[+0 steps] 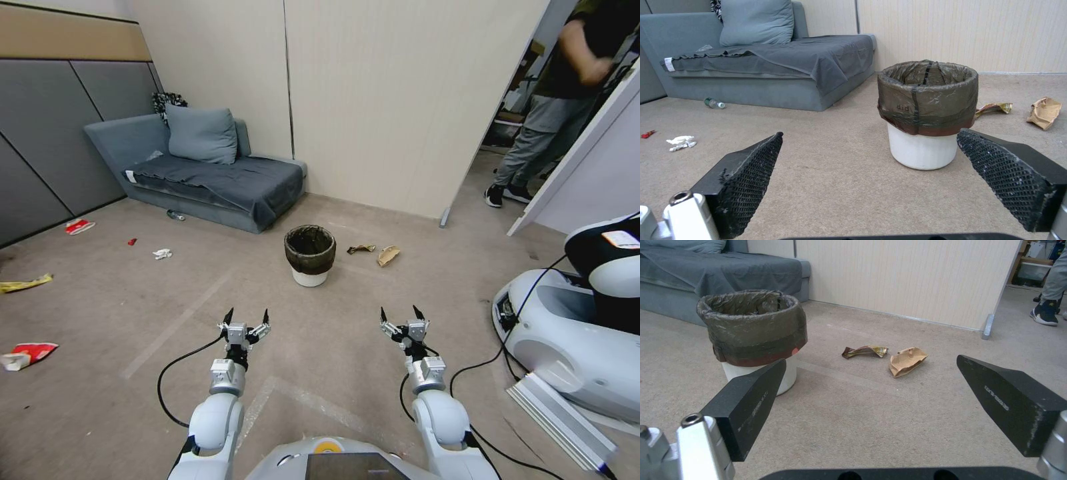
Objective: Pick up the trash bin, then pick up the garbage from the floor and place it into the trash bin.
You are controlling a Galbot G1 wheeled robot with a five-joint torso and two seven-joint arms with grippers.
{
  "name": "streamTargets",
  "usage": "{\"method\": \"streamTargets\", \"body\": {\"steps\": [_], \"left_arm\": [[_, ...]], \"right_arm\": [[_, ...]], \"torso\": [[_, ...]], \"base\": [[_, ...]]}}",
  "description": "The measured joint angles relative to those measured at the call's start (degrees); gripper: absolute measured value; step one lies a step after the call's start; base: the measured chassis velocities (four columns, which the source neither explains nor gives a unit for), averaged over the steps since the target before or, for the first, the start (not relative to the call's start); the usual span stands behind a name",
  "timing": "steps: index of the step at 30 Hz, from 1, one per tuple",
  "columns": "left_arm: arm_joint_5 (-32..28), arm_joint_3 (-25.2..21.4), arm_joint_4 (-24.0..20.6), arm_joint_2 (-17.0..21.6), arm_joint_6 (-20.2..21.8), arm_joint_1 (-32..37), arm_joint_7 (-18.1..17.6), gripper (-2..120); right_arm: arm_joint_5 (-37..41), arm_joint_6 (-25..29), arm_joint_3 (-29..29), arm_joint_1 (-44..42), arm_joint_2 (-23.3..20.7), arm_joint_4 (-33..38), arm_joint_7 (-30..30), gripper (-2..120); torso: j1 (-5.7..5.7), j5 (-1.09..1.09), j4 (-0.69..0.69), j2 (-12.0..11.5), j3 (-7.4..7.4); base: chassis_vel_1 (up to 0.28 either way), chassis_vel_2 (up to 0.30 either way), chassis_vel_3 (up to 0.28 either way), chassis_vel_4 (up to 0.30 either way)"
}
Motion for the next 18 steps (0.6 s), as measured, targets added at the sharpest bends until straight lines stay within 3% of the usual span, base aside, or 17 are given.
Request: {"method": "streamTargets", "body": {"steps": [18], "left_arm": [[0.0,0.0,-0.1,0.0,0.0,0.1,0.0,100]], "right_arm": [[0.0,0.0,0.1,-0.2,0.0,0.1,0.0,100]], "torso": [[0.0,0.0,0.0,0.0,0.0]], "base": [[0.0,0.0,0.0,0.0]]}}
